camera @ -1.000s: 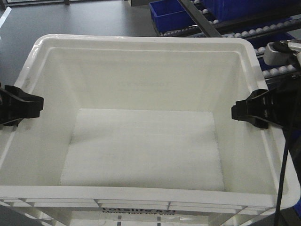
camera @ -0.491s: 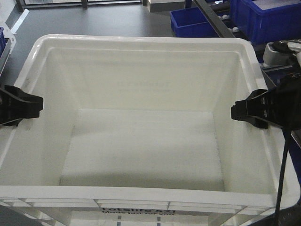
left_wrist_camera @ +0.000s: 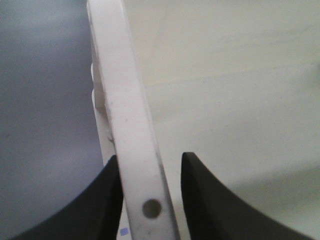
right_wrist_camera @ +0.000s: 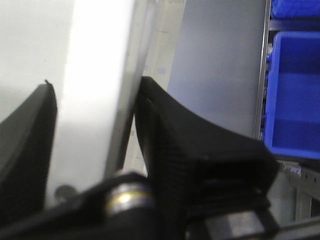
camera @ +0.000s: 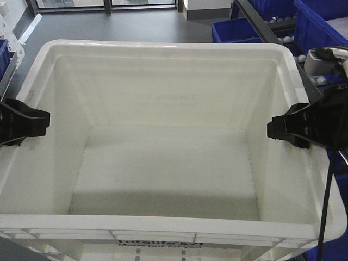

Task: Move bin from left to right shelf
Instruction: 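Keep holding the tote while the base drives past the windows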

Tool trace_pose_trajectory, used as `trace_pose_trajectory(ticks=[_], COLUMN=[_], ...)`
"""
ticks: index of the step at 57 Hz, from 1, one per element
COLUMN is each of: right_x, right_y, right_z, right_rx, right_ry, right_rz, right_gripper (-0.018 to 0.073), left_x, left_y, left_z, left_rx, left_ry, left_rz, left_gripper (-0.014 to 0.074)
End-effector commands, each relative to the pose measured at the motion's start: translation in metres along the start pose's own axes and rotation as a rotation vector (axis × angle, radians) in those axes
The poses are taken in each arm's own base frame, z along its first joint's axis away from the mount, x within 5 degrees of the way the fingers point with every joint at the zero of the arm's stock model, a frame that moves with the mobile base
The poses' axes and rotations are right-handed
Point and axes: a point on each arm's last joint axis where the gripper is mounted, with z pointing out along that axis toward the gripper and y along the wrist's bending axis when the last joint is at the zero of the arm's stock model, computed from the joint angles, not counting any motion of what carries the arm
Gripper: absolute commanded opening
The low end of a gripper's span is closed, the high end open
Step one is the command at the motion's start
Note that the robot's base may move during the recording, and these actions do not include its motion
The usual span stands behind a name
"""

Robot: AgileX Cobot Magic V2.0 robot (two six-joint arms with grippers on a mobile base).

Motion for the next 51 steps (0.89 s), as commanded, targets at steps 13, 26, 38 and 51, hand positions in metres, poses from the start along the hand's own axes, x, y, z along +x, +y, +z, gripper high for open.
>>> trace_pose_trajectory(ticks=[13,26,38,51], right_x=[-0.0168,-0.0168,-0.0168,-0.0168], right_y=[0.0076,0.0076,0.0076,0.0076], right_z=[-0.0195,-0.0195,-0.0195,-0.0195], right_rx=[-0.029,-0.029,-0.029,-0.029], right_ry=[-0.172,-0.172,-0.172,-0.172], right_rz=[-0.038,-0.038,-0.038,-0.038], right_gripper=[-0.0004,-0.0004,-0.0004,-0.0004], left_x=[-0.0182,-0.0182,-0.0182,-0.0182], left_y=[-0.0091,-0.0091,-0.0091,-0.0091], left_z=[-0.0177,-0.0177,-0.0177,-0.0177], left_rx=[0.047,0.047,0.047,0.047], left_ry=[-0.172,-0.172,-0.172,-0.172], left_rz=[0.009,0.009,0.009,0.009], left_gripper=[-0.0006,-0.0006,-0.0006,-0.0006])
